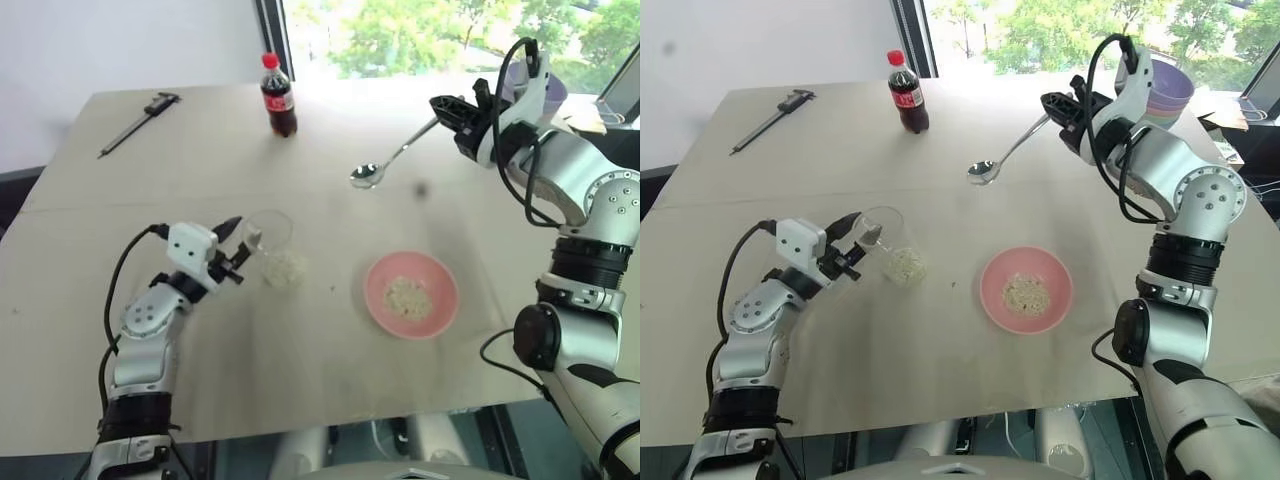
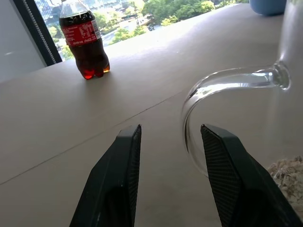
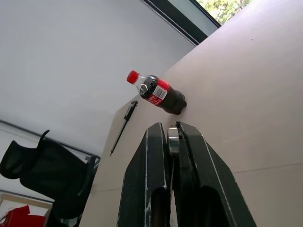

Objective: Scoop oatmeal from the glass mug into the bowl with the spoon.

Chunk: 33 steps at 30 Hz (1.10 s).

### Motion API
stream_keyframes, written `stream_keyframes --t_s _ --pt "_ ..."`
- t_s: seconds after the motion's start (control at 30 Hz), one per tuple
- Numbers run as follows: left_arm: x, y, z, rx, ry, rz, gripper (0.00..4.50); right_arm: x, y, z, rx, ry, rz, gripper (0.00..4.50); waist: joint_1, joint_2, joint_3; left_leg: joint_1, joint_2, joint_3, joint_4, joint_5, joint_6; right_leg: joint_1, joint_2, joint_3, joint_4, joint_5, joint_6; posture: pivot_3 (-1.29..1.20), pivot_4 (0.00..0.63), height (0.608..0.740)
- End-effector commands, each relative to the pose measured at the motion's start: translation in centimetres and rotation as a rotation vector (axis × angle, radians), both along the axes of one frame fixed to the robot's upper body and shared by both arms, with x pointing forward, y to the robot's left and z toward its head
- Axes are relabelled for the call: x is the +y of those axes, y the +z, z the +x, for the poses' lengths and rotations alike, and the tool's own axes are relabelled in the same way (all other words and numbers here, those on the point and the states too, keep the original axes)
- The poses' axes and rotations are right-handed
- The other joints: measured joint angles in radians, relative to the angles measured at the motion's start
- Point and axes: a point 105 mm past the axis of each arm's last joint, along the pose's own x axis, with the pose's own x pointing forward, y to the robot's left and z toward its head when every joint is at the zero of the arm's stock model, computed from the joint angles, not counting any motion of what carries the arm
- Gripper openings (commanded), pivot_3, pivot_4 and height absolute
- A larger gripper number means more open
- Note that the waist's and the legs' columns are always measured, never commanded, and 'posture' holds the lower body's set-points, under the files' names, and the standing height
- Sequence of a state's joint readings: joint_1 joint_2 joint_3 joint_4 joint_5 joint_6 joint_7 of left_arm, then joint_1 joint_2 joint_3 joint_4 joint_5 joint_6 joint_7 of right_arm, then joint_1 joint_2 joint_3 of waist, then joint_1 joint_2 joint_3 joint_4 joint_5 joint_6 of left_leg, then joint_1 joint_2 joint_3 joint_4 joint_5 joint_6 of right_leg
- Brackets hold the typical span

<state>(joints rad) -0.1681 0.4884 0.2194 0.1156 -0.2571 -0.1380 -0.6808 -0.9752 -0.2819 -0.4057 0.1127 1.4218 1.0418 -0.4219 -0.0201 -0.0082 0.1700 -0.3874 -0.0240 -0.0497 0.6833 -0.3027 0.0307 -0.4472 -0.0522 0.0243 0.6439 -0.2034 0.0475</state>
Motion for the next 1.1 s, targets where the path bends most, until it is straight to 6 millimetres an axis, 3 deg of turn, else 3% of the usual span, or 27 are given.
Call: stream_keyframes --t_s 0.03,0.13,0.17,0.23,0.5,0.63,0.93,1.1 --pt "-0.4 0.5 0.1 -0.034 -0.029 0.02 2.02 -0.2 2.0 -1.0 -0.083 -0.005 0.024 0.0 0.0 0.0 0.0 0.0 0.0 0.0 0.0 0.0 0.0 0.0 0.0 0.0 0.0 0.0 0.0 0.0 0.15 0.74" --pt "-0.6 0.5 0.1 -0.037 -0.033 0.016 1.29 -0.3 2.0 -1.0 -0.085 -0.009 0.026 0.0 0.0 0.0 0.0 0.0 0.0 0.0 0.0 0.0 0.0 0.0 0.0 0.0 0.0 0.0 0.0 0.0 0.15 0.74" --pt "-0.6 0.4 0.1 -0.038 -0.034 0.016 0.61 -0.3 2.0 -1.1 -0.086 -0.01 0.026 0.0 0.0 0.0 0.0 0.0 0.0 0.0 0.0 0.0 0.0 0.0 0.0 0.0 0.0 0.0 0.0 0.0 0.15 0.74" --pt "-0.7 0.3 0.2 -0.035 -0.035 0.017 0.03 -0.3 2.0 -1.1 -0.085 -0.011 0.028 0.0 0.001 0.0 0.0 0.0 0.0 0.0 0.0 0.0 0.0 0.0 0.0 0.0 0.0 0.0 0.0 0.0 0.15 0.74" --pt "-0.5 0.0 0.4 -0.025 0.0 0.006 0.03 -0.2 1.9 -1.0 -0.08 -0.009 0.025 0.0 0.0 0.003 -0.002 0.003 0.0 0.001 0.0 0.0 0.0 0.001 0.0 0.001 0.003 0.0 0.0 0.0 0.15 0.74" --pt "-0.3 0.9 0.7 -0.042 0.053 -0.079 0.03 0.0 1.8 -1.0 -0.076 0.003 0.014 0.0 0.001 0.003 -0.002 0.003 0.0 0.001 0.0 0.0 0.0 0.001 0.0 0.001 0.003 0.0 0.0 0.0 0.15 0.74" --pt "-2.8 3.0 1.3 -0.117 0.13 -0.179 0.03 1.1 2.1 -1.1 -0.081 0.046 -0.014 0.0 0.004 0.003 -0.002 0.002 0.0 0.0 0.001 0.0 0.0 0.001 -0.001 0.001 0.002 0.0 0.0 0.0 0.15 0.74" --pt "-4.1 3.1 1.5 -0.137 0.205 -0.189 0.03 1.6 2.4 -1.0 -0.117 0.048 -0.077 0.0 0.004 0.003 -0.002 0.0 0.0 0.0 0.001 0.0 0.0 0.0 -0.001 0.001 0.001 0.0 0.0 0.0 0.15 0.74"
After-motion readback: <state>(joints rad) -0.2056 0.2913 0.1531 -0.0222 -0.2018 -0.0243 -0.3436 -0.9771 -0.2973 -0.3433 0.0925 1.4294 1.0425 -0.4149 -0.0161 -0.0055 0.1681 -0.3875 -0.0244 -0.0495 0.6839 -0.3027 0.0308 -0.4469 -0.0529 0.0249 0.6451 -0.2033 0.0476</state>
